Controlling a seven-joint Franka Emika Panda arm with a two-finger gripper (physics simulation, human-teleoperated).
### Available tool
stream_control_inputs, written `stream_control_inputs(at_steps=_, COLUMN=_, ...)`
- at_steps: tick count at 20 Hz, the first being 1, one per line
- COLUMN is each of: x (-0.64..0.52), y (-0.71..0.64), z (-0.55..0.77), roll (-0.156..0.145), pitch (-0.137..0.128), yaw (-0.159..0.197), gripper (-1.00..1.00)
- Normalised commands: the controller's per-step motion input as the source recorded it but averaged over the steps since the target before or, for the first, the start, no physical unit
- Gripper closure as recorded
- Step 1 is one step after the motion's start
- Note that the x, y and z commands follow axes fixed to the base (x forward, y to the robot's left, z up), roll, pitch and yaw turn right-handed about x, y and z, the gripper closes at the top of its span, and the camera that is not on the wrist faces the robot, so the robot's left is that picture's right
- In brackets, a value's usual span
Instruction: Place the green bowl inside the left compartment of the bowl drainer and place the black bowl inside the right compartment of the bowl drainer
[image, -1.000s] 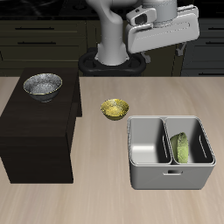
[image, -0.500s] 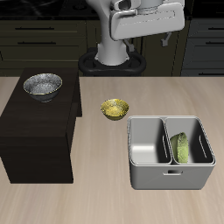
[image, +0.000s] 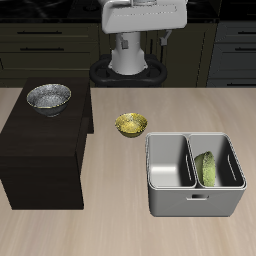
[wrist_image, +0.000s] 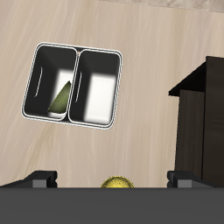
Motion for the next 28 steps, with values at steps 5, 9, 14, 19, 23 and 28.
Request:
stream_control_inputs(at_steps=5, x=-0.14, y=-0.45, z=0.17, roll=0.026, pitch=0.032, yaw=-0.017, gripper=-1.0)
stream_control_inputs(at_steps=9, x=-0.16, y=-0.48, z=0.1, roll=0.031, pitch=-0.001, yaw=0.009, gripper=-1.0)
stream_control_inputs(at_steps=14, x=-0.04, y=-0.43, z=0.01, roll=-0.022, pitch=0.004, yaw=-0.013, gripper=-1.0)
stream_control_inputs(at_steps=19, x=0.02, y=-0.42, z=0.05, roll=-0.002, pitch=-0.002, yaw=-0.034, gripper=-1.0)
stream_control_inputs(at_steps=23, x=-0.05, y=-0.2, z=0.0, roll=0.02, pitch=-0.006, yaw=0.021, gripper=-1.0)
stream_control_inputs(at_steps=28, x=-0.03, y=-0.27, z=0.03, roll=-0.009, pitch=-0.014, yaw=0.027, gripper=-1.0)
